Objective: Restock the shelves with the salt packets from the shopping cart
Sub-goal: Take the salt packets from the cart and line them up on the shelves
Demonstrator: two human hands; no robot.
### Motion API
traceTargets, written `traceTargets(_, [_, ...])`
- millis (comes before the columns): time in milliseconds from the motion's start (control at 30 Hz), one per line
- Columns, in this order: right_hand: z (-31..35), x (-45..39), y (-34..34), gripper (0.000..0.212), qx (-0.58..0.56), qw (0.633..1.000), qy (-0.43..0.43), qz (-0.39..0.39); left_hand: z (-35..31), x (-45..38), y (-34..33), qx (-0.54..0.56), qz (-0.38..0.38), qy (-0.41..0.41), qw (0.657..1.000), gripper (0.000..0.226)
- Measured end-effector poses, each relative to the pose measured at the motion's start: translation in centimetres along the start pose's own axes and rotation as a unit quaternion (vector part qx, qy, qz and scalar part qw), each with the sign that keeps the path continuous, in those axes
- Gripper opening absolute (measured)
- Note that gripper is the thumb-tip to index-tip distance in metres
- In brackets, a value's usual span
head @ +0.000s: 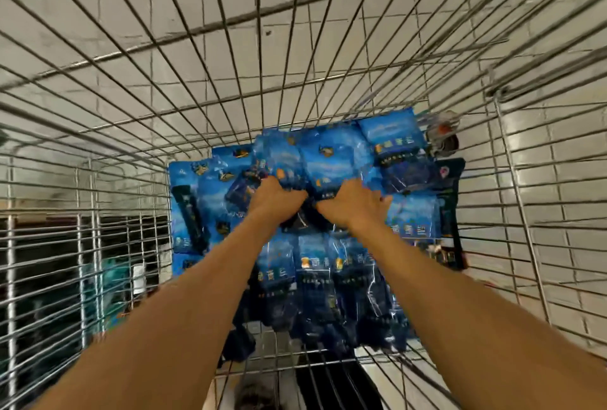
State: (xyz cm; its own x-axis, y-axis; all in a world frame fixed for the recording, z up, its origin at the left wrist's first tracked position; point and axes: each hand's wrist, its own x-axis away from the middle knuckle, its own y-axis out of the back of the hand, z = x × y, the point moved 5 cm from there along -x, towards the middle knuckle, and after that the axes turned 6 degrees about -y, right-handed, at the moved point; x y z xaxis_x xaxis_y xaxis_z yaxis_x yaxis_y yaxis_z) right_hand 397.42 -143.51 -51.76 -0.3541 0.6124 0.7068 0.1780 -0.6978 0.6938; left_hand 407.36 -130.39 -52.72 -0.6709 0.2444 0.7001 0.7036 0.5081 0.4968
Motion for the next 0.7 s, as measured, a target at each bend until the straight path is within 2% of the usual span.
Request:
traceTargets(67, [-0.7, 1.4, -1.0, 0.038, -0.103, 0.993, 0.025, 0.048, 1.1, 0.9, 0.4, 0.102, 0.012, 0.013, 0.995, 0.015])
traceTargets(100, [-1.2, 2.0, -1.2, 0.047, -0.144, 0.986, 0.027, 0.074, 1.6, 1.4, 0.7, 0.136, 0.017, 0.014, 0.990, 0.014])
traceTargets(200, [-2.8, 4.0, -1.7, 0.078, -0.258, 0.954, 0.025, 0.148, 3.0, 3.3, 1.5, 0.174, 0.035, 0.016, 0.984, 0.037])
traceTargets(267, [-3.7, 5.7, -1.1, 0.088, -0.323, 0.934, 0.011, 0.155, 3.5, 4.7, 1.9, 0.200, 0.044, 0.022, 0.979, 0.034])
traceTargets(300, [-4.0, 6.4, -0.8, 0.086, -0.345, 0.927, 0.002, 0.147, 3.6, 5.5, 2.1, 0.220, 0.049, 0.031, 0.974, 0.034])
traceTargets(400, [-4.6, 8.4, 0.3, 0.058, -0.391, 0.906, -0.022, 0.158, 3.4, 8.3, 2.4, 0.261, 0.052, 0.044, 0.963, 0.038])
traceTargets(500, [-5.4, 10.7, 0.8, 0.064, -0.464, 0.850, -0.074, 0.236, 2.8, 11.7, 3.1, 0.295, 0.046, 0.054, 0.953, 0.043])
traceTargets(567, [-5.6, 12.7, 1.8, 0.033, -0.485, 0.827, -0.078, 0.274, 2.1, 14.0, 4.0, 0.311, 0.052, 0.055, 0.947, 0.060])
traceTargets(633, [-5.5, 14.6, 3.6, 0.016, -0.469, 0.837, -0.061, 0.275, 1.3, 16.4, 5.5, 0.320, 0.055, 0.045, 0.945, 0.089])
traceTargets(667, [-5.4, 15.3, 4.6, 0.020, -0.451, 0.851, -0.058, 0.264, 0.9, 17.7, 6.5, 0.323, 0.053, 0.038, 0.944, 0.101])
traceTargets(700, [-5.2, 15.8, 5.7, 0.032, -0.435, 0.863, -0.057, 0.248, 0.7, 18.7, 7.4, 0.330, 0.048, 0.037, 0.942, 0.110])
